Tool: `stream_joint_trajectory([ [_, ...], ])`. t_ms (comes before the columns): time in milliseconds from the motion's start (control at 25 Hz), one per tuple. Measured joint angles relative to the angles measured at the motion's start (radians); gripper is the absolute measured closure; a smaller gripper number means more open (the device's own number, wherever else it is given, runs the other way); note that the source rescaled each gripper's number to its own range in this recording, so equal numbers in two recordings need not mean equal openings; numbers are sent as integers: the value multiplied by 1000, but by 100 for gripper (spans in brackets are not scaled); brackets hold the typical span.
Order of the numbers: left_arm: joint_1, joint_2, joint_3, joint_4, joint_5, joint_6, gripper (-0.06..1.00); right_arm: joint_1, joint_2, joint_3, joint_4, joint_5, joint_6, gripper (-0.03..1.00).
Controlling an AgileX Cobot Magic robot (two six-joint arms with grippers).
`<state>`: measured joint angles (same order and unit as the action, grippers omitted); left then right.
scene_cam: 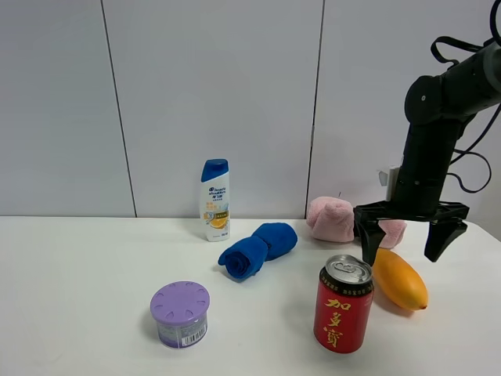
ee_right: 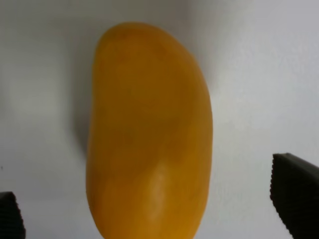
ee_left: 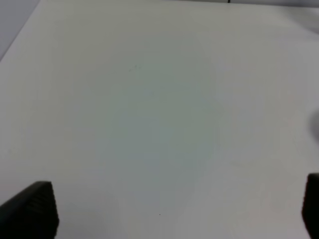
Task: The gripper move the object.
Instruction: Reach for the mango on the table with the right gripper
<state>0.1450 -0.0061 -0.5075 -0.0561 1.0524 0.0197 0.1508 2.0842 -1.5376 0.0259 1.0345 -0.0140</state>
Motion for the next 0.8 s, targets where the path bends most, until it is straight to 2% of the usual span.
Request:
stream_joint_trajectory([
  [200,0,0,0,0,0,0,-6,0,8,0,-6,-44,2,-2],
  [800,0,0,0,0,0,0,-6,0,111,0,-9,-41,19,2],
])
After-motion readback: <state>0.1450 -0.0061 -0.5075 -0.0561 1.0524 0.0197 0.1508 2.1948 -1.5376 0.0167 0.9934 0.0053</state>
